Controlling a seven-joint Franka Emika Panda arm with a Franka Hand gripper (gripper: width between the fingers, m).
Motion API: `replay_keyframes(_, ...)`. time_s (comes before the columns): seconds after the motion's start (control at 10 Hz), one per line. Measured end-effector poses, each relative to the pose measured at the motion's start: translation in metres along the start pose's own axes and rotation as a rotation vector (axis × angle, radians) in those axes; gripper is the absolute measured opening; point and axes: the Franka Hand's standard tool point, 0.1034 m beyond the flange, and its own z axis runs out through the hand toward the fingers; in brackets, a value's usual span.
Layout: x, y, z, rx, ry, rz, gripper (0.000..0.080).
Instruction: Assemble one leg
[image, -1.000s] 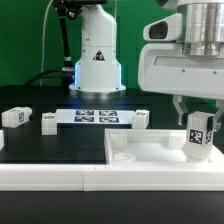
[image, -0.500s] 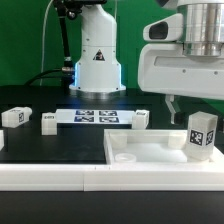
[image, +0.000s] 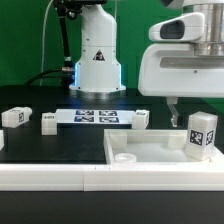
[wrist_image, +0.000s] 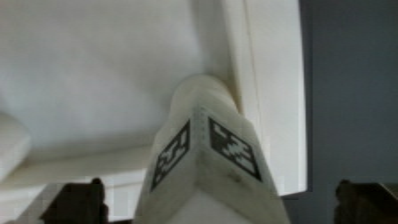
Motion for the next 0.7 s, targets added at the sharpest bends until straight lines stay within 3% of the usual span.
replay_keyframes(0.2,-0.0014,-0.0043,-0.0001,0.003,-0.006,-0.145,0.0649)
replay_keyframes(0.7,-0.0007,0.0023,0.0011,0.004,-0.021,-0.503,0.0649)
